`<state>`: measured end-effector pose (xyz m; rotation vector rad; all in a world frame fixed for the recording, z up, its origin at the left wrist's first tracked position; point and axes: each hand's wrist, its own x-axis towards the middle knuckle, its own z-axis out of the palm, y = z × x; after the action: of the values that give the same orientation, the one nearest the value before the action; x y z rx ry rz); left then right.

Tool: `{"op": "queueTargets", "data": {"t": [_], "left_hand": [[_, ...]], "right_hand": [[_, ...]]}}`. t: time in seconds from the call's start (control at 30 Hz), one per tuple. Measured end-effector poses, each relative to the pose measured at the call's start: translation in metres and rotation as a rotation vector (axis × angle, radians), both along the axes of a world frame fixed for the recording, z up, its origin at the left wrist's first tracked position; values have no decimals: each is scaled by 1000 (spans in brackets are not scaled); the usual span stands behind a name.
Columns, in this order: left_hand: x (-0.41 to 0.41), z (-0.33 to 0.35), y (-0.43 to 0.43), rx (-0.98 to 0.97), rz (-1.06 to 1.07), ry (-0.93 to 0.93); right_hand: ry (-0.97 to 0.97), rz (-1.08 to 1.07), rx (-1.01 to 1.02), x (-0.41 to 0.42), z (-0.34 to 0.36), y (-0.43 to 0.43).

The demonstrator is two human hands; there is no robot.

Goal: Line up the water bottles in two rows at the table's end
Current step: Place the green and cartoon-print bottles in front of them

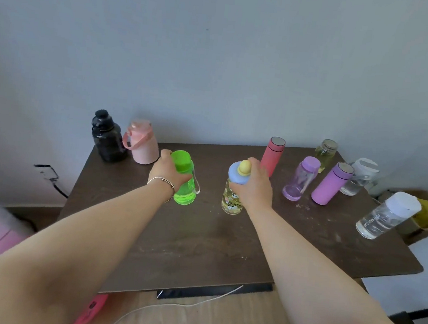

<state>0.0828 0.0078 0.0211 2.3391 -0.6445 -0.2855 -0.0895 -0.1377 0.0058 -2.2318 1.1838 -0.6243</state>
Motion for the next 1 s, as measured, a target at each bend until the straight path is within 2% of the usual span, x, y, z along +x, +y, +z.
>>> {"op": "queueTargets", "data": {"t": [0.47, 1.0], "left_hand": [[179, -15, 136, 24, 108, 19], [254, -51, 150, 71, 151, 70]], "right_hand": [[50, 91, 20, 188, -8, 114], [90, 221, 9, 286, -42, 123]]}}
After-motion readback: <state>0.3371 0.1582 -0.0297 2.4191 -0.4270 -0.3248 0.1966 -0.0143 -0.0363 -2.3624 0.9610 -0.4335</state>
